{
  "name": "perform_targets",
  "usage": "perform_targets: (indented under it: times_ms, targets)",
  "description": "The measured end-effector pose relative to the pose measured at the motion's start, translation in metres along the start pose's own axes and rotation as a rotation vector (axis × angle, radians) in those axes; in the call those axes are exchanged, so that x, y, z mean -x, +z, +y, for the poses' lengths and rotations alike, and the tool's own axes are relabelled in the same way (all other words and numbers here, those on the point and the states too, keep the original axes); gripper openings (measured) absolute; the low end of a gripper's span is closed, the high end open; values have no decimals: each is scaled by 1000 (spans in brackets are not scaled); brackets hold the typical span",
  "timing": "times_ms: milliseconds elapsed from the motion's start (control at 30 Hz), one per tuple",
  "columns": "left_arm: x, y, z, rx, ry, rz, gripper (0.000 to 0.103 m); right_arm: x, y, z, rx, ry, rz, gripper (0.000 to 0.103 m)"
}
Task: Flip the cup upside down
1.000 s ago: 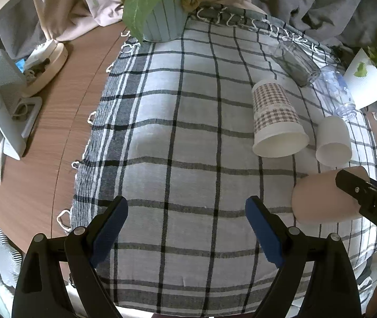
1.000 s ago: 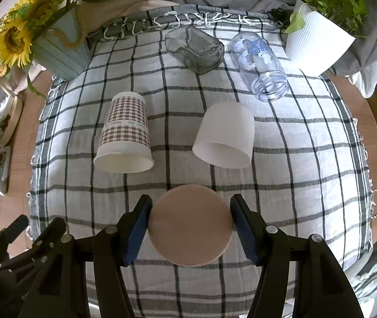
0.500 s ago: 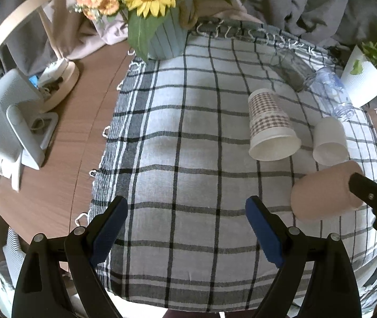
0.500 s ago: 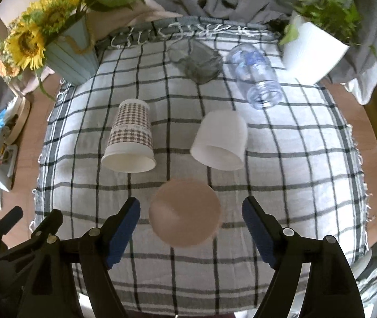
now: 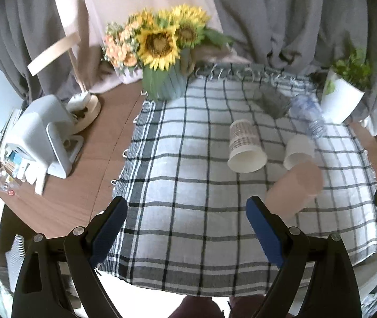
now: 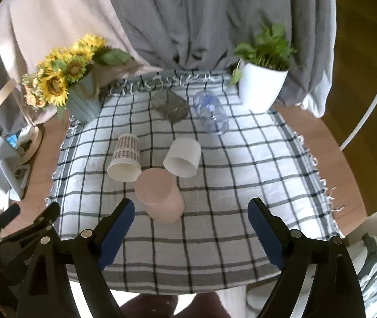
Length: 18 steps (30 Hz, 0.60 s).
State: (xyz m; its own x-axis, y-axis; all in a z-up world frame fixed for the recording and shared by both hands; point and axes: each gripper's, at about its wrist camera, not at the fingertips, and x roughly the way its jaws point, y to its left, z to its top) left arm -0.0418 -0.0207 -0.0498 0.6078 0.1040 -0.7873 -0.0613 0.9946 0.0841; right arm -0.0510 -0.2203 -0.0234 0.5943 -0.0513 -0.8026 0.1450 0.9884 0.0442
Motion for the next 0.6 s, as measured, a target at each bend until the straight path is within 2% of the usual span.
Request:
perform_targets:
  times_ms: [100,267,367,600]
  targets:
    - [15,-5,-1,7,-18,-32,103,15,-7,-9,-19,11,-36,87]
    - [38,-10,-11,-28,-3,-108,103,31,-17,-18,-36,31,-73,88]
    - [45,-13,-16,-44,-15,-122,103,40,-21,-21,-27,28,-105,94]
    - [52,-18,-17,-37,-17,-140,103,53,-27,-25,-19,23,-142,97]
